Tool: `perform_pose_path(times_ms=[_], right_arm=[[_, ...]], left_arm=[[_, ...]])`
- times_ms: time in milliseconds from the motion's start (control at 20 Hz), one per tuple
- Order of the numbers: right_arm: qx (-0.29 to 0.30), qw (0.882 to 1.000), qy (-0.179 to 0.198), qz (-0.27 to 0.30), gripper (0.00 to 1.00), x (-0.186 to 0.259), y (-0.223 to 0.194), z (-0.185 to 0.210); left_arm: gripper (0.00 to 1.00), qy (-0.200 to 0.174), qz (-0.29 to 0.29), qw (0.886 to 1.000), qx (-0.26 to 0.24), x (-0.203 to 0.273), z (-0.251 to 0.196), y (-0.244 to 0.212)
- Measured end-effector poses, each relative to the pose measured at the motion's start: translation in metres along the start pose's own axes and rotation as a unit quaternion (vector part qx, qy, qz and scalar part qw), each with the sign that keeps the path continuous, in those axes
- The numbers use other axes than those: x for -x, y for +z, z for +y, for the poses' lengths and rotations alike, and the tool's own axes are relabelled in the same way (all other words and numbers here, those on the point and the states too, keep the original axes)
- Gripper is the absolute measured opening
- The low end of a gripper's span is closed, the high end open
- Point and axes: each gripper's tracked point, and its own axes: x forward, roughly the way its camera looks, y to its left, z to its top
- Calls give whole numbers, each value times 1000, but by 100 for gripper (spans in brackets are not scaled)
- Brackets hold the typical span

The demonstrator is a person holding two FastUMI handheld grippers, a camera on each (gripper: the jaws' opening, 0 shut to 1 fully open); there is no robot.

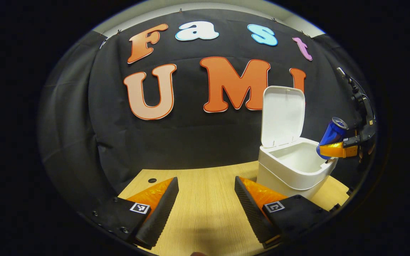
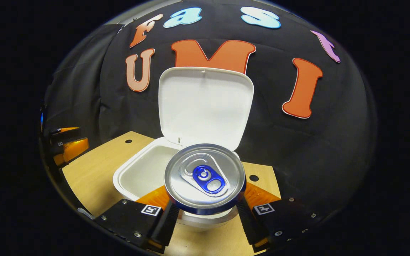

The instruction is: Press the lid of the desktop garbage bin to open it, pick up the crumpled paper on the desktop and throw it into the bin, then pick up the pop can on the desktop and drop it into the bin, and finally close the garbage bin lid.

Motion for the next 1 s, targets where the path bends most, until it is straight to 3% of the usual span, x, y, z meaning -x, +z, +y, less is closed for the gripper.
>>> perform_pose_path(times_ms=[50, 100, 850, 900, 1000], right_arm=[[0, 1000, -1, 3, 80, -2, -2, 0], [1, 1000, -2, 6, 80, -3, -4, 0], [0, 1000, -19, 7, 82, -8, -9, -4], [0, 1000, -20, 7, 82, -7, -10, -4], [-4, 1000, -25, 7, 82, -6, -10, -4]], left_arm=[[96, 0, 5, 1000, -1, -2, -1, -3], [100, -1, 8, 1000, -2, -3, -1, -4], [100, -12, 36, 999, 1, -6, 1, -20], [96, -13, 38, 999, -1, -7, 2, -21], [100, -16, 39, 999, -5, -6, 4, -21]])
